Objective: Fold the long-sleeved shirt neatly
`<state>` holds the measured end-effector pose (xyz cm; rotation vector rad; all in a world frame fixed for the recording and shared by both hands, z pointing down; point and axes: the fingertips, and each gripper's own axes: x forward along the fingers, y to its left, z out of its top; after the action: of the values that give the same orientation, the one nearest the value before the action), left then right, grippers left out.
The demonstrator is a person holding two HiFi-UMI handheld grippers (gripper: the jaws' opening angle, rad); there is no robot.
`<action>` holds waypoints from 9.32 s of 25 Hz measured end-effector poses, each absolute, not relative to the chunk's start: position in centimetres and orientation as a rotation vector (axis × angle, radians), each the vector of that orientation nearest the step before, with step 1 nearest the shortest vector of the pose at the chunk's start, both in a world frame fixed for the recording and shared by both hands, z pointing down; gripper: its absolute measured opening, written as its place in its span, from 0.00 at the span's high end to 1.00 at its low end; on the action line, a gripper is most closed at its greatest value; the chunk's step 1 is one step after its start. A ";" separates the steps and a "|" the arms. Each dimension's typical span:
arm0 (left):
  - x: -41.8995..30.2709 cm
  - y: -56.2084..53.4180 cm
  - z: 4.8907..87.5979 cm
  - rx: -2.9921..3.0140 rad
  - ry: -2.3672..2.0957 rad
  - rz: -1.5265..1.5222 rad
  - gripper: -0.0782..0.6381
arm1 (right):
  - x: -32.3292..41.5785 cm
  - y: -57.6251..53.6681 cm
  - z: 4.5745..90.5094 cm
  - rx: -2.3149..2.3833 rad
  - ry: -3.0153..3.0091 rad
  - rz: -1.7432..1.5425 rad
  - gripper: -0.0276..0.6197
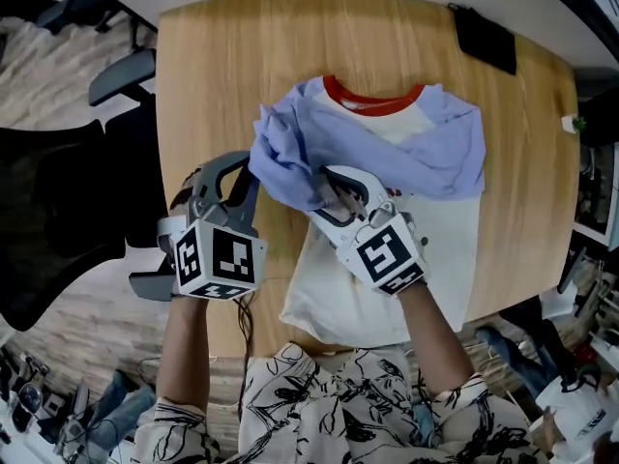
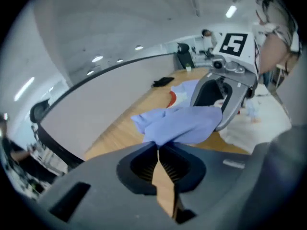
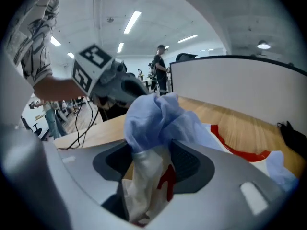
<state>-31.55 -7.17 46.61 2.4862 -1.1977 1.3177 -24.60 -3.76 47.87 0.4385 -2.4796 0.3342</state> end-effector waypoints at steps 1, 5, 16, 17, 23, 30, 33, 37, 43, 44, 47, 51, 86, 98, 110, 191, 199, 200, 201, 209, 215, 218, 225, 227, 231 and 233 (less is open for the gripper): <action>-32.3 -7.2 46.2 2.500 -1.183 1.451 0.87 | -25.1 -3.4 48.8 0.403 -2.456 0.324 0.56; -34.8 -8.1 45.0 2.505 -1.205 1.814 0.87 | -25.9 -3.4 51.5 0.372 -2.406 0.328 0.54; -35.6 -7.5 45.4 2.513 -1.333 1.719 0.87 | -20.4 -7.2 45.1 0.378 -2.474 0.357 0.42; -35.5 -7.4 45.3 2.517 -1.349 1.706 0.87 | -18.3 -9.4 45.4 0.437 -2.432 0.310 0.45; -33.9 -8.2 44.4 2.504 -1.492 1.711 0.87 | -8.0 -21.3 50.6 0.544 -2.198 0.194 0.48; -33.6 -8.5 43.9 2.416 -1.616 1.701 0.87 | -7.3 -23.5 54.5 0.221 -2.171 0.373 0.88; -34.6 -8.4 43.6 2.349 -1.663 1.748 0.87 | -5.8 -24.1 53.8 0.273 -2.159 0.356 0.91; -37.0 -7.8 42.5 2.245 -1.726 1.795 0.87 | -1.7 -25.8 51.9 0.449 -2.107 0.308 0.92; -40.8 -7.6 40.0 2.079 -1.839 2.001 0.87 | 2.5 -27.8 51.3 0.583 -2.003 0.236 0.92; -40.8 -7.6 39.8 2.066 -1.841 2.041 0.87 | 2.7 -27.9 51.6 0.592 -1.994 0.231 0.92; -38.3 -7.8 39.8 2.160 -1.816 2.014 0.87 | 2.9 -28.1 52.6 0.630 -1.988 0.221 0.91; -34.3 -7.8 40.9 2.319 -1.777 1.960 0.87 | 1.5 -26.9 51.5 0.621 -2.051 0.211 0.65; -28.1 -8.5 45.5 2.514 -1.433 1.513 0.38 | -14.9 -9.8 47.9 0.166 -2.345 0.175 0.55; -29.8 -8.9 53.3 2.365 -1.218 1.215 0.68 | -14.4 -10.3 53.7 0.359 -2.200 0.184 0.53; -28.9 -12.7 38.4 2.538 -1.767 1.210 0.87 | -13.2 -10.4 54.5 0.492 -2.226 0.313 0.53; -14.9 -3.1 49.8 2.760 -0.966 1.584 0.85 | 17.0 -12.6 44.4 0.977 -2.456 0.430 0.93; -14.8 0.0 53.2 2.623 -0.685 1.627 0.63 | 17.4 -6.3 47.8 0.530 -2.427 0.410 0.92; -14.3 -0.1 52.6 2.630 -0.684 1.600 0.61 | 17.6 -5.7 47.9 0.483 -2.422 0.424 0.86; -13.5 -0.4 51.8 2.640 -0.694 1.548 0.60 | 18.0 -5.4 48.0 0.460 -2.412 0.443 0.75; -9.0 -3.0 49.5 2.655 -0.831 1.369 0.60 | 14.8 -12.2 45.6 0.592 -2.426 0.563 0.54; -8.6 -2.8 50.0 2.644 -0.876 1.408 0.61 | 12.2 -14.0 51.7 0.452 -2.187 0.528 0.70; -9.3 -2.5 49.7 2.623 -0.916 1.413 0.61 | 12.6 -13.4 52.1 0.451 -2.161 0.562 0.85; -12.6 1.0 48.5 2.550 -0.998 1.431 0.61 | 13.3 -5.6 44.0 0.395 -2.493 0.063 0.84; -13.8 2.7 48.1 2.532 -0.998 1.438 0.61 | 14.6 -1.6 46.5 0.321 -2.412 0.139 0.76; -16.0 7.1 47.2 2.494 -0.998 1.404 0.61 | 16.5 4.0 48.5 0.375 -2.329 0.328 0.59; -17.4 9.9 46.5 2.458 -1.032 1.323 0.61 | 17.1 6.3 48.5 0.474 -2.306 0.379 0.56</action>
<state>-17.40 9.89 46.49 2.4582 -1.0318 1.3232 17.09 6.27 48.52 0.4744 -2.3058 0.3791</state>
